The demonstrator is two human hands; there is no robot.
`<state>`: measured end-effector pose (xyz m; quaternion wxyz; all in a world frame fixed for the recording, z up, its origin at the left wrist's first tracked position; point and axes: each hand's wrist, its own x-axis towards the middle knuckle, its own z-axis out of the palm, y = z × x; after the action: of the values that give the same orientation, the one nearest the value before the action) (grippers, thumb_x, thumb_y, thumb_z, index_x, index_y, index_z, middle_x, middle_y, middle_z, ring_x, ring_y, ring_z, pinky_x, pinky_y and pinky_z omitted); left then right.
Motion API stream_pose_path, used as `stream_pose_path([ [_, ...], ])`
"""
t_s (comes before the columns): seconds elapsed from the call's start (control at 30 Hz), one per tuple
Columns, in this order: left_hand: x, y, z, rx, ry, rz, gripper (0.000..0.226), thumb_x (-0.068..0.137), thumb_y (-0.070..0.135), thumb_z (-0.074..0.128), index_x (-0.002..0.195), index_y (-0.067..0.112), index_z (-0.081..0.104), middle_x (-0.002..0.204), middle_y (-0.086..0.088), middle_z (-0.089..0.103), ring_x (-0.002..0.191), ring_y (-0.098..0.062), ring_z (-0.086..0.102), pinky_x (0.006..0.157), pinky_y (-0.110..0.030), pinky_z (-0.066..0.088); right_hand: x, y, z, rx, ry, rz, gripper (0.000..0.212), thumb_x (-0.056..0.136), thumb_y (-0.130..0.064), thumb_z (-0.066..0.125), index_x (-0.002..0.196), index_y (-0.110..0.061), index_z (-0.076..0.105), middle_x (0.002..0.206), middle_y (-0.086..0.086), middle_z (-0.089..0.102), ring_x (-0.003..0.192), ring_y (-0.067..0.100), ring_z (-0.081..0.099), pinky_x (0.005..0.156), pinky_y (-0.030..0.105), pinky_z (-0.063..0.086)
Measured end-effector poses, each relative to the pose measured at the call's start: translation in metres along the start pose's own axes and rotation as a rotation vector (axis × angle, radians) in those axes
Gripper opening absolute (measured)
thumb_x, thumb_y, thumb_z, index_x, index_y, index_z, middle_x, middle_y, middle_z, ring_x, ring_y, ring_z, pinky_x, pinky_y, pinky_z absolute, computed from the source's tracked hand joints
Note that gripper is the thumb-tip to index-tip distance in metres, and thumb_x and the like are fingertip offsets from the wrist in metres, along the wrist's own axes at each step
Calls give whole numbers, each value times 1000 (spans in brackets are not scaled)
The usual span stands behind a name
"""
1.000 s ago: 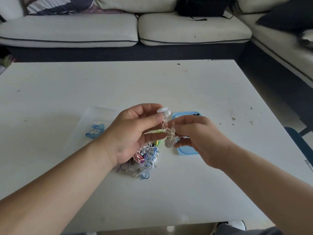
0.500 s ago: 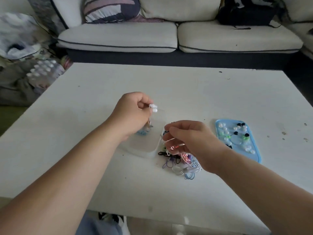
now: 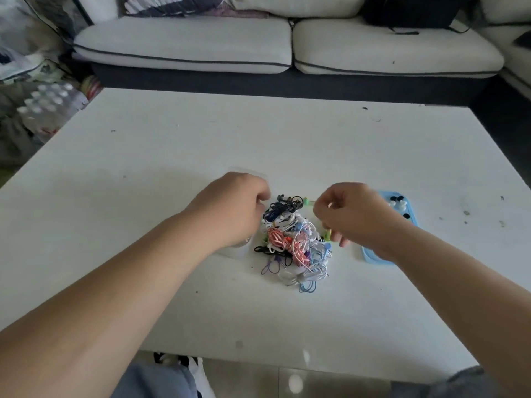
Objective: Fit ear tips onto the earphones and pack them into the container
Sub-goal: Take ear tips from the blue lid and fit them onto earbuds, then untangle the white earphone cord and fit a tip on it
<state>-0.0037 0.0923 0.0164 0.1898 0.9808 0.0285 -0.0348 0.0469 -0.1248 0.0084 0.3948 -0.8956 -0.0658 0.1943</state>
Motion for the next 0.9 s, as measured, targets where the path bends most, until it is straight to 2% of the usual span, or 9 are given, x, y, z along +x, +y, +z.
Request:
stream_pose_path([
  [0.07, -4, 16, 7, -17, -90, 70, 22, 95, 17, 62, 111, 27, 73, 104, 1, 69, 90, -23, 66, 82, -32, 55, -5, 10, -3, -186, -193, 65, 27, 89, -35, 73, 79, -13, 59, 73, 14, 75, 60, 27, 74, 64, 41, 61],
  [0.13, 0, 22, 19, 92, -115, 111, 23, 92, 12, 61, 108, 25, 71, 99, -2, 68, 88, -26, 65, 77, -35, 55, -12, 15, 1, -210, -331, 122, 43, 80, -48, 81, 75, -14, 56, 76, 14, 76, 60, 23, 75, 66, 41, 63],
  [0.2, 8, 25, 29, 191, -114, 108, 23, 90, 6, 58, 106, 20, 67, 95, -5, 65, 83, -27, 62, 69, -35, 51, -19, 17, 9, -227, -351, 134, 53, 68, -61, 85, 77, -18, 55, 72, 6, 74, 59, 19, 73, 65, 37, 62],
  [0.3, 16, 33, 31, 245, -142, 58, 9, 90, 5, 58, 94, 14, 59, 89, -7, 60, 70, -21, 54, 52, -30, 35, -20, 20, 24, -371, -241, 54, 61, 61, -64, 88, 83, -21, 50, 78, -6, 62, 53, 13, 59, 53, 26, 43],
  [0.4, 22, 38, 34, 221, -153, 53, 8, 91, 12, 60, 99, 15, 60, 94, -6, 62, 76, -21, 59, 54, -30, 40, -12, 32, 33, -413, -150, -6, 49, 66, -53, 84, 84, -25, 47, 81, -6, 57, 63, 14, 49, 57, 31, 42],
  [0.57, 31, 40, 36, 94, -137, 47, 29, 94, 6, 57, 118, 21, 62, 106, -1, 63, 85, -21, 58, 64, -32, 44, 7, 47, 29, -280, -39, -68, 26, 78, -27, 76, 85, -24, 51, 78, -4, 60, 62, 17, 52, 50, 27, 40],
  [0.7, 36, 38, 36, 65, -84, 67, 30, 92, 3, 57, 118, 19, 62, 103, -4, 63, 88, -25, 60, 77, -40, 53, 16, 54, 20, -85, 19, -27, 30, 77, -23, 84, 71, -25, 54, 67, -10, 55, 56, 10, 47, 48, 16, 35],
  [0.83, 34, 37, 32, 79, -51, 105, 27, 90, 5, 58, 112, 21, 64, 101, 2, 59, 87, -22, 58, 75, -36, 51, 15, 52, 4, 163, -52, 94, 37, 75, -8, 87, 58, -20, 56, 44, -17, 47, 42, 4, 40, 40, 12, 32],
  [0.9, 30, 41, 28, 34, -52, 145, 33, 88, 4, 55, 111, 23, 68, 103, 5, 58, 89, -19, 59, 79, -35, 52, 11, 53, -3, 253, -103, 134, 32, 80, -11, 85, 57, -19, 64, 48, -13, 57, 43, 4, 48, 47, 16, 38],
])
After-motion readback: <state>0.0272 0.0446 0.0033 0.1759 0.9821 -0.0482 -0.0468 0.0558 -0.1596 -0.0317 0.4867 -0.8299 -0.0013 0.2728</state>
